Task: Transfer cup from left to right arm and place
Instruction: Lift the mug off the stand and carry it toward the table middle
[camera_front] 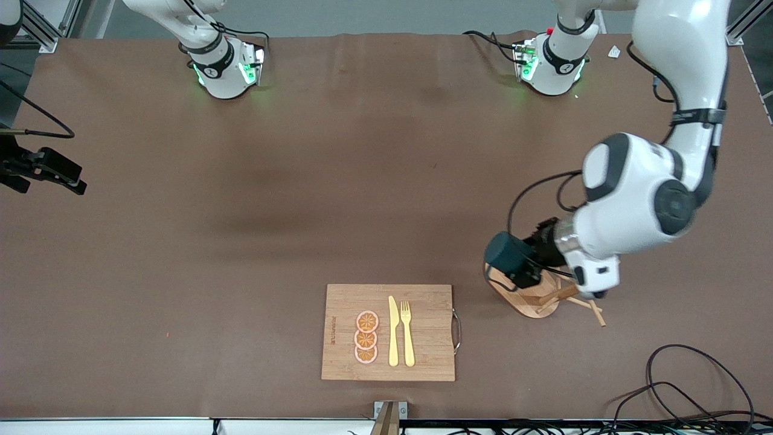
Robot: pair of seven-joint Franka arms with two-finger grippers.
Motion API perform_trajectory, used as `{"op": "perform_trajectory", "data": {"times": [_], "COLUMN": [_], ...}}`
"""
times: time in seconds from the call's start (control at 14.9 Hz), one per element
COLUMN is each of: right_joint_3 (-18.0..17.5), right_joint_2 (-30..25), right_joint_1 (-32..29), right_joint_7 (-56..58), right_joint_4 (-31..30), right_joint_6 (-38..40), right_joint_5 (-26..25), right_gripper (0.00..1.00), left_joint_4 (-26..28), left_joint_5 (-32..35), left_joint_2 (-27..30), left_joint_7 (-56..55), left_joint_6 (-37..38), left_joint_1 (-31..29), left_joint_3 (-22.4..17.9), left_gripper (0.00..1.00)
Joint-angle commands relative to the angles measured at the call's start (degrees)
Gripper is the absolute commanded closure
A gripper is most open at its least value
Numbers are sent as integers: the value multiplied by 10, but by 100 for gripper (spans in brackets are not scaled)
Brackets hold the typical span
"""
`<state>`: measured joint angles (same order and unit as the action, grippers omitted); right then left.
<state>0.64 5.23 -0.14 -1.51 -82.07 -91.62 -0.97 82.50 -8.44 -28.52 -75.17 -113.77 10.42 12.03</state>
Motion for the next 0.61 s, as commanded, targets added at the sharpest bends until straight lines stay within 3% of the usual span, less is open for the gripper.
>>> {"op": "perform_trajectory", "data": {"times": [0.0,0.2,0.54], "right_joint_3": [1,2,3], "right_joint_2": [-14,-13,-11], "right_joint_1": [4,4,3], "right_joint_7": [-8,-10,-12], "right_joint_4": [-10,-9,-6], "right_joint_6": [-1,-2,-2], "right_joint_5": [4,0,3], "right_gripper": [0,0,0], "left_joint_4": [-6,-14,-14], "left_joint_5": [37,75,224], "left_joint_2": [0,-13,-68], "left_joint_7": [-75,-103,-172], "left_joint_6": [6,-13,-72], "left_joint_1": [66,131,237], "left_joint_3": [-6,-10,-12], "left_gripper": [42,42,43]}}
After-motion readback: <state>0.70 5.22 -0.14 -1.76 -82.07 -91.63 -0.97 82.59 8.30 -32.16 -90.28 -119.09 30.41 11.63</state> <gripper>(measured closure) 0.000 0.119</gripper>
